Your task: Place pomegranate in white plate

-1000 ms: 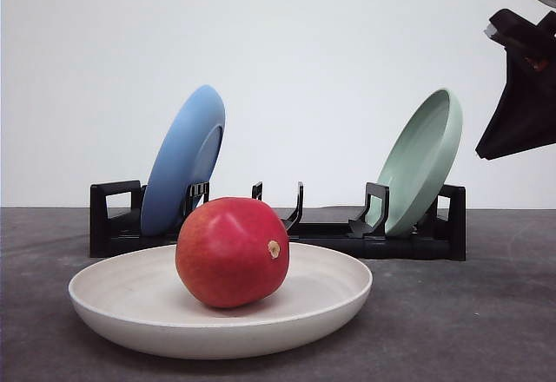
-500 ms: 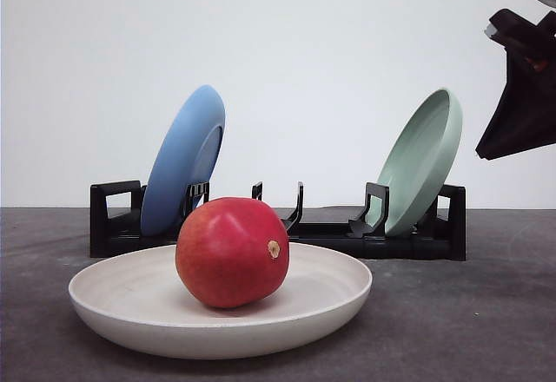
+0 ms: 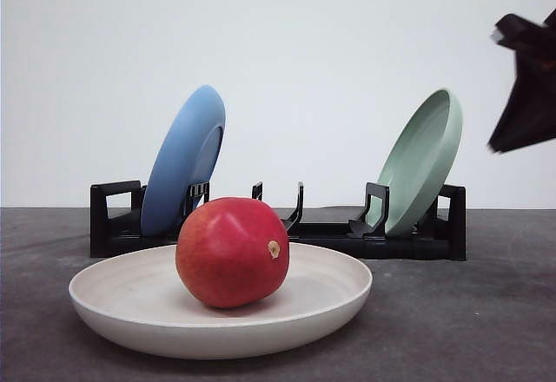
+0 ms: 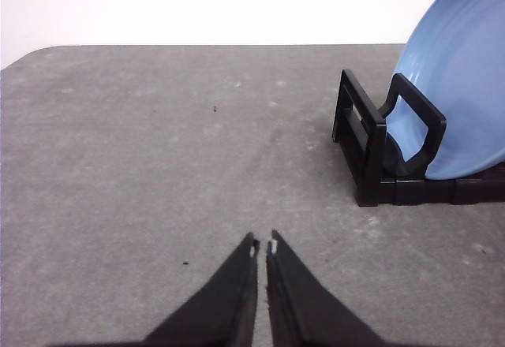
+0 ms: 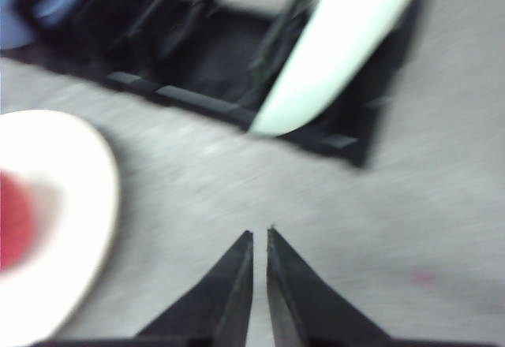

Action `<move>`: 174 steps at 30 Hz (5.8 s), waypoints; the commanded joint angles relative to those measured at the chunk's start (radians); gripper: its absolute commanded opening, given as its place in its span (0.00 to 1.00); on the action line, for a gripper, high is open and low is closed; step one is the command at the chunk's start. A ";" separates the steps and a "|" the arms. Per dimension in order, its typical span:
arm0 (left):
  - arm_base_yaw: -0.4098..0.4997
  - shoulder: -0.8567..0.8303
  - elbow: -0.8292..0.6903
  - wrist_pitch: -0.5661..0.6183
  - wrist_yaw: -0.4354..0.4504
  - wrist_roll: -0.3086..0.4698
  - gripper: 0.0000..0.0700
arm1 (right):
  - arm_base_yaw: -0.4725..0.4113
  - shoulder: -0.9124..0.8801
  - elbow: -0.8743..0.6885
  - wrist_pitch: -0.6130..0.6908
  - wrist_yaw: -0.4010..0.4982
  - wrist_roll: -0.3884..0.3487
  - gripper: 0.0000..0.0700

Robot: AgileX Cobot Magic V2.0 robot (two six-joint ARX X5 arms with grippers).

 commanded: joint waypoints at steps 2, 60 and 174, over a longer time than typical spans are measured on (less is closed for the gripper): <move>0.000 0.000 -0.012 0.001 0.001 0.015 0.00 | -0.011 -0.078 -0.027 0.007 0.083 -0.037 0.04; 0.000 0.000 -0.012 0.001 0.001 0.015 0.00 | -0.294 -0.882 -0.520 0.127 0.146 -0.047 0.04; 0.000 0.000 -0.012 0.002 0.001 0.015 0.00 | -0.294 -0.882 -0.520 0.127 0.146 -0.047 0.04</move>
